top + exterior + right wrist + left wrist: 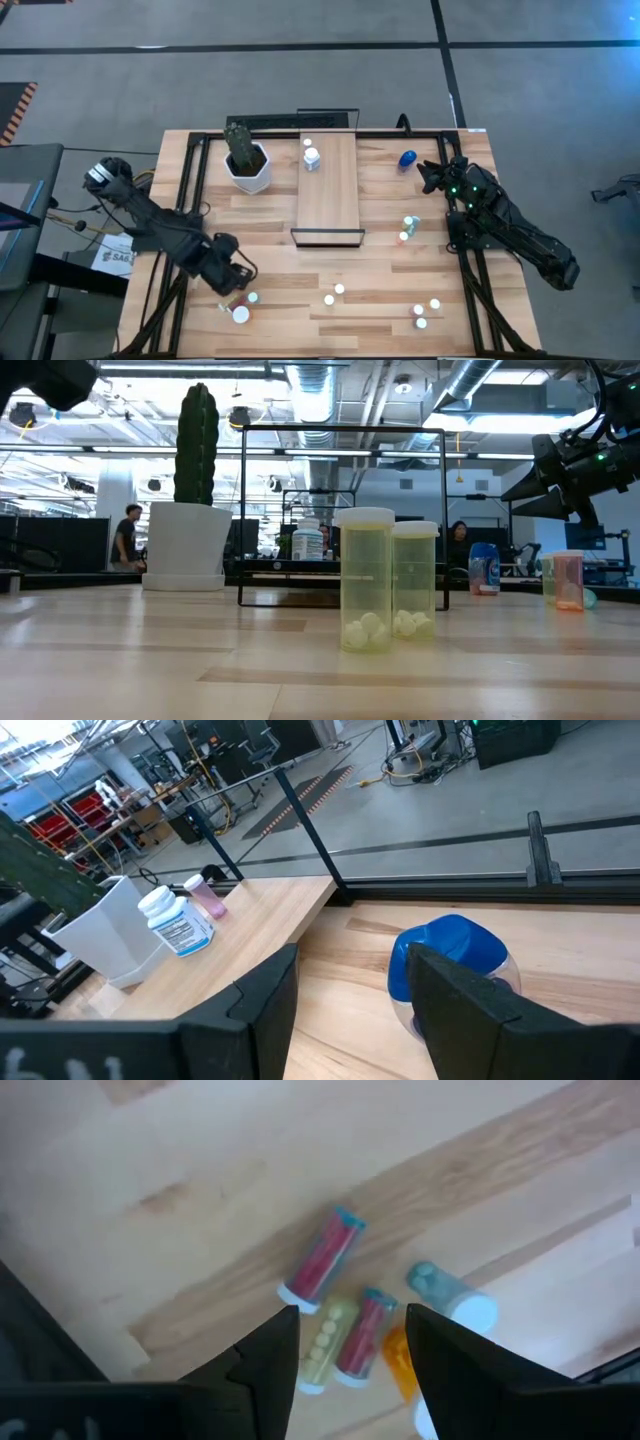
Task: Pick and place medicine bottles onto shelf by color
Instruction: Put the blue pill bottle on the shelf
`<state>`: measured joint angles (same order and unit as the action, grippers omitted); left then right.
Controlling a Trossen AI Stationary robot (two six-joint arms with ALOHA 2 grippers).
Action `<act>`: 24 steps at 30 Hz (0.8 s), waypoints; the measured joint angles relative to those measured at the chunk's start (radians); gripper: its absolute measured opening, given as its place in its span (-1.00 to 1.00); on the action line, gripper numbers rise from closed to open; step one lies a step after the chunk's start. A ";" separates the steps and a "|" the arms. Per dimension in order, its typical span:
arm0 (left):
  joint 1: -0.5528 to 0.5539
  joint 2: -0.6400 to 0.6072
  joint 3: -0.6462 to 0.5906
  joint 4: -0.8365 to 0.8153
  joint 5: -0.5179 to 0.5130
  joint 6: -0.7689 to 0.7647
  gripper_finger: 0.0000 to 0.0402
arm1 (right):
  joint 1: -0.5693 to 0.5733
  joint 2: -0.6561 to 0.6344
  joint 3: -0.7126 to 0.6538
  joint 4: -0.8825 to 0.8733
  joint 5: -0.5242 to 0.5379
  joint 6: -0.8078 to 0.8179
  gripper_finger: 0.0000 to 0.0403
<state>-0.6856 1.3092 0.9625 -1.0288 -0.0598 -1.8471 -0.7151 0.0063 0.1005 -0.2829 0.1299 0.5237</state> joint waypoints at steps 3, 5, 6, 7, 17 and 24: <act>-0.023 0.009 -0.001 0.004 -0.005 -0.038 -0.15 | 0.000 0.000 0.000 0.000 0.000 0.000 0.04; -0.035 0.017 -0.001 0.005 0.006 -0.058 -0.15 | 0.000 0.000 0.000 0.000 0.000 0.000 0.04; -0.044 0.024 -0.001 0.007 0.010 -0.067 -0.15 | 0.000 0.000 0.000 0.000 0.000 0.000 0.04; -0.054 0.035 -0.001 0.010 0.011 -0.076 -0.13 | 0.000 0.000 0.000 0.000 0.000 0.000 0.04; -0.088 0.154 -0.001 0.020 -0.029 -0.061 0.41 | 0.000 0.000 0.000 0.000 0.000 0.000 0.04; -0.089 0.237 -0.001 0.020 -0.049 -0.059 0.65 | 0.000 0.000 0.000 0.000 0.000 0.000 0.04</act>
<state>-0.7746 1.5467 0.9619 -1.0086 -0.1093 -1.9065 -0.7151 0.0063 0.1005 -0.2829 0.1299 0.5236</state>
